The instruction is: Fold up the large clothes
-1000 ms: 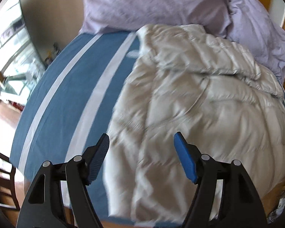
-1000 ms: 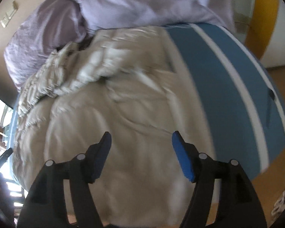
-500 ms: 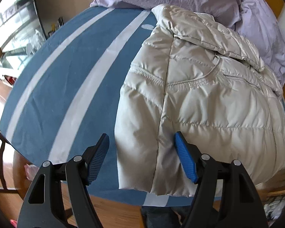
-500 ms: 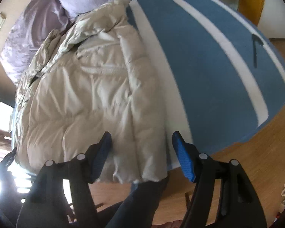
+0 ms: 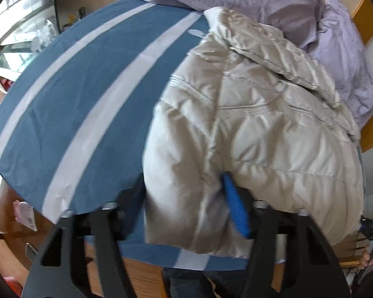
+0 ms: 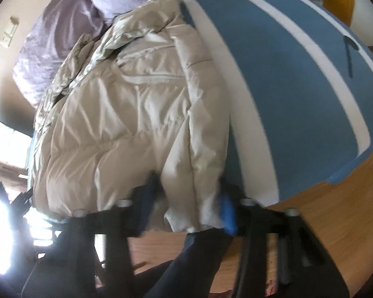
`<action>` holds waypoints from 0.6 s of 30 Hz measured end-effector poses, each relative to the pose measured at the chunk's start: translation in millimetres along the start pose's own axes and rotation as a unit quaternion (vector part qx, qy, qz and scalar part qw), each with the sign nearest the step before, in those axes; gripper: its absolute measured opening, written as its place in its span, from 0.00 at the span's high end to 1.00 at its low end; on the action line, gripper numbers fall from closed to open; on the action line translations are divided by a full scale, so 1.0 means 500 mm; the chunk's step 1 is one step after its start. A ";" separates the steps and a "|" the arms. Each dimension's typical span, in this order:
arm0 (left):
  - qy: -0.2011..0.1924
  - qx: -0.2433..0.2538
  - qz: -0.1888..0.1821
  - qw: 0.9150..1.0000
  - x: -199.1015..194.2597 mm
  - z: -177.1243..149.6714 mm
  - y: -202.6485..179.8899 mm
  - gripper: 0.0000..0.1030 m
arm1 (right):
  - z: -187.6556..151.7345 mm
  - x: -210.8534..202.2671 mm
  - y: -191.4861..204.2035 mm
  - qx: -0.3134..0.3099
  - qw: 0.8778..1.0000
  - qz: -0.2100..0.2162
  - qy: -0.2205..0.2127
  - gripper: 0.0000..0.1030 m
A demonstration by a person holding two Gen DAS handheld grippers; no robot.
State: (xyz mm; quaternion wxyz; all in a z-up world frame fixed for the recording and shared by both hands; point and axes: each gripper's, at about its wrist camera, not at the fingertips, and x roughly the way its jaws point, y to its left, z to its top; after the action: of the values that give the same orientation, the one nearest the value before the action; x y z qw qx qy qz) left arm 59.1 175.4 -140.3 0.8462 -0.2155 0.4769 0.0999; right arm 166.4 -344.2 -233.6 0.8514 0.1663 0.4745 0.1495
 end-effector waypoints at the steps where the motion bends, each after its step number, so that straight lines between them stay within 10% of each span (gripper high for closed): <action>1: 0.000 -0.001 -0.005 1.000 -0.003 0.000 -0.001 0.60 | 0.001 -0.001 0.000 0.001 1.000 0.005 -0.001 0.80; 5: -0.010 0.003 -0.014 1.000 -0.022 0.007 -0.016 0.85 | 0.008 -0.020 0.003 0.007 0.999 0.026 -0.018 0.89; 18: -0.103 0.016 -0.044 0.994 -0.144 0.150 -0.091 0.92 | 0.133 -0.117 0.083 -0.021 0.986 0.070 -0.150 0.91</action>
State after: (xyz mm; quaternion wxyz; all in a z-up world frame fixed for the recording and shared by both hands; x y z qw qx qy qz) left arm 95.6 172.3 -32.8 0.8980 -0.2111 0.3783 0.0762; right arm 189.8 -340.3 -138.6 0.9038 0.2015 0.3254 0.1916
